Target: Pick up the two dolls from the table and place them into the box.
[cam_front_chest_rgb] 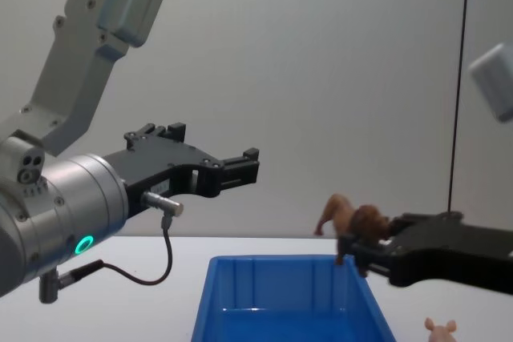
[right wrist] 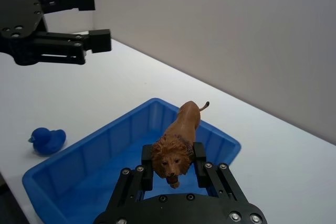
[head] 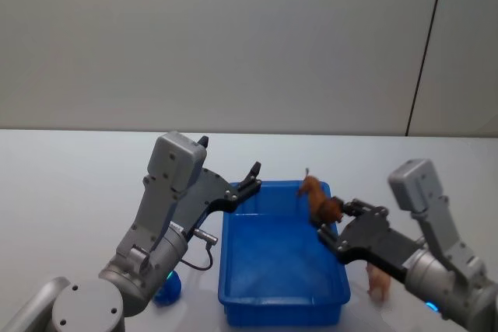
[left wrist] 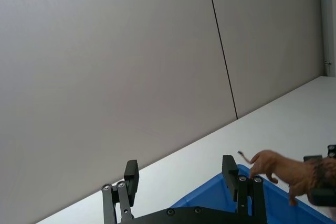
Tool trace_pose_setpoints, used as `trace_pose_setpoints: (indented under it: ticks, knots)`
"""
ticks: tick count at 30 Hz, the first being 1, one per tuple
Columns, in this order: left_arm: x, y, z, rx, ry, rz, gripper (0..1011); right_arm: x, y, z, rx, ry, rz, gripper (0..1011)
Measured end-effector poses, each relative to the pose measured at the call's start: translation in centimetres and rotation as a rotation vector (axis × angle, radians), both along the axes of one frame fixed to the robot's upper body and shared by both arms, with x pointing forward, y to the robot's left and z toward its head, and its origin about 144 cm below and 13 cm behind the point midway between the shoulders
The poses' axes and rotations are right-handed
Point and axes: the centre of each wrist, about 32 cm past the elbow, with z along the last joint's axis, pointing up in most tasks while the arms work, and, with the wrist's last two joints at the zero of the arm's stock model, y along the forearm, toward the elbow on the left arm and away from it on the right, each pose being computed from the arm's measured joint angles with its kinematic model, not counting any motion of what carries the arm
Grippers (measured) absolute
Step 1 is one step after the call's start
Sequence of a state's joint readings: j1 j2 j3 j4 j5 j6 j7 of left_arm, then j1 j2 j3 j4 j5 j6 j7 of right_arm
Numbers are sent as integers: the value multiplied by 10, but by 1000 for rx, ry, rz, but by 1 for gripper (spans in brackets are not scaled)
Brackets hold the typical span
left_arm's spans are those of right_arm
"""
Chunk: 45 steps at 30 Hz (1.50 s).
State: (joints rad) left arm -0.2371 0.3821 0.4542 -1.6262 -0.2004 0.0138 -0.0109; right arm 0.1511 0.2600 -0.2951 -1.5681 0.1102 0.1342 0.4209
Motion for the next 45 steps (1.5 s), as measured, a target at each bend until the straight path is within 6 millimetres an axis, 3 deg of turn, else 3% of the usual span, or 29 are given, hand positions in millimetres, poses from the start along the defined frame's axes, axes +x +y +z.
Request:
trace_pose_setpoints:
  ticks: [5, 14, 24, 45]
  knots:
    - [0, 0, 0, 0, 0, 0, 1002, 5, 11, -6, -5, 29, 27, 444]
    - [0, 0, 0, 0, 0, 0, 1002, 12, 21, -14, -17, 63, 36, 695]
    - [0, 0, 0, 0, 0, 0, 1002, 14, 18, -17, -17, 50, 6, 991]
    - [0, 0, 0, 0, 0, 0, 1002, -9, -20, -28, -11, 99, -147, 1001]
